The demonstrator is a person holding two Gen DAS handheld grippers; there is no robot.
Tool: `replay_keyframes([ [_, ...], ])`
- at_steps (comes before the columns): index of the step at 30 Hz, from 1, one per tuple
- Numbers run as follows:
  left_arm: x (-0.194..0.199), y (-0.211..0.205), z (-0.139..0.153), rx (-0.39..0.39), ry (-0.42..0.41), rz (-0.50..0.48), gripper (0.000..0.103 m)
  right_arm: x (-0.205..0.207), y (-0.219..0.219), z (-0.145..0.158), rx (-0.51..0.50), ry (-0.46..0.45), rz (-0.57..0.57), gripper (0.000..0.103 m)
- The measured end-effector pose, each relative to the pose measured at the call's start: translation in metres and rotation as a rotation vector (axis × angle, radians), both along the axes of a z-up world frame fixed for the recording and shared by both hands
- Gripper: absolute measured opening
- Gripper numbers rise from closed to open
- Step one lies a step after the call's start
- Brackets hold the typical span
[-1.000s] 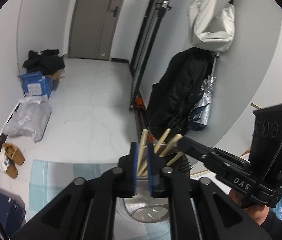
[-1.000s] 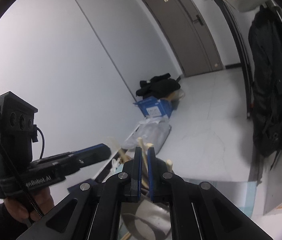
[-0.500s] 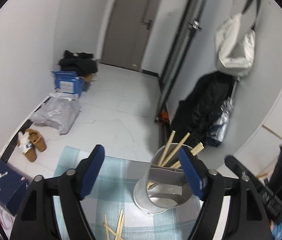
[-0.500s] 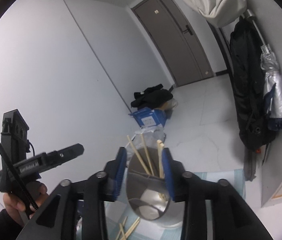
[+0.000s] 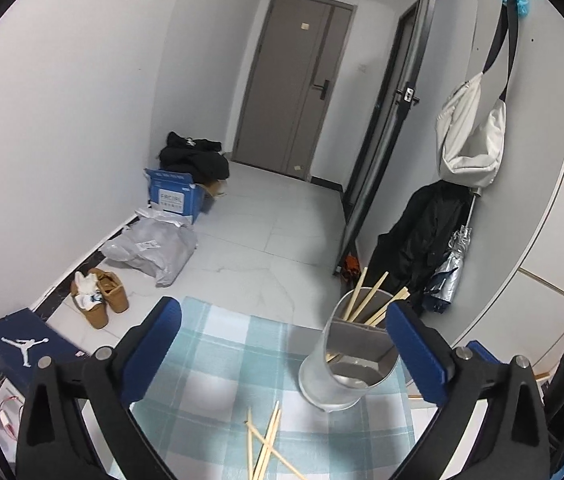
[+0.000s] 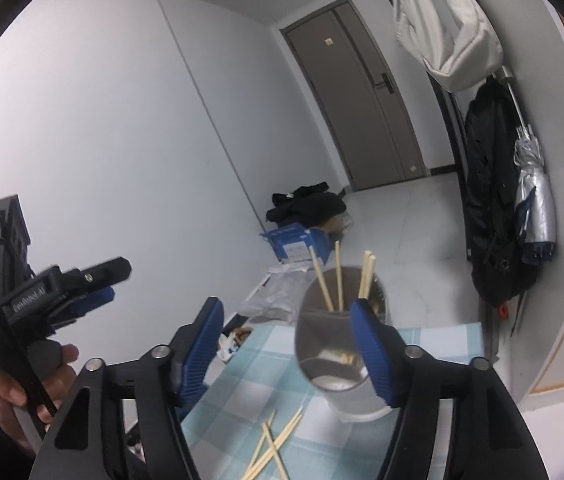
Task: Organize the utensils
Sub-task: 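Move both open grippers back over the remaining wooden chopsticks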
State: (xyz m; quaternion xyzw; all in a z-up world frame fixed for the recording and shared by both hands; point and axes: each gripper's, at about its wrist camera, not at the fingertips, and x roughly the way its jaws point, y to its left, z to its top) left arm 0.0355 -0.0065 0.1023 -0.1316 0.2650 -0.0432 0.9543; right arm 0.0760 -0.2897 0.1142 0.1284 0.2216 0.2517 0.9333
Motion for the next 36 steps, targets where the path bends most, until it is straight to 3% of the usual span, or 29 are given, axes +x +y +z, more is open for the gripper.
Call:
replay_keyframes([
  [7, -0.021, 0.008, -0.013, 0.011, -0.008, 0.024, 0.102, -0.022, 0.013, -0.018, -0.037, 0.021, 0.002, 0.084],
  [21, -0.026, 0.019, -0.078, 0.012, 0.082, 0.080, 0.102, -0.039, 0.029, -0.073, -0.179, 0.135, -0.009, 0.084],
  [30, -0.017, 0.027, -0.123, -0.017, 0.214, 0.076, 0.102, -0.026, 0.036, -0.103, -0.209, 0.236, 0.003, 0.084],
  [36, -0.008, 0.039, -0.140, -0.106, 0.328, 0.047, 0.102, -0.013, 0.049, -0.122, -0.264, 0.305, 0.022, 0.084],
])
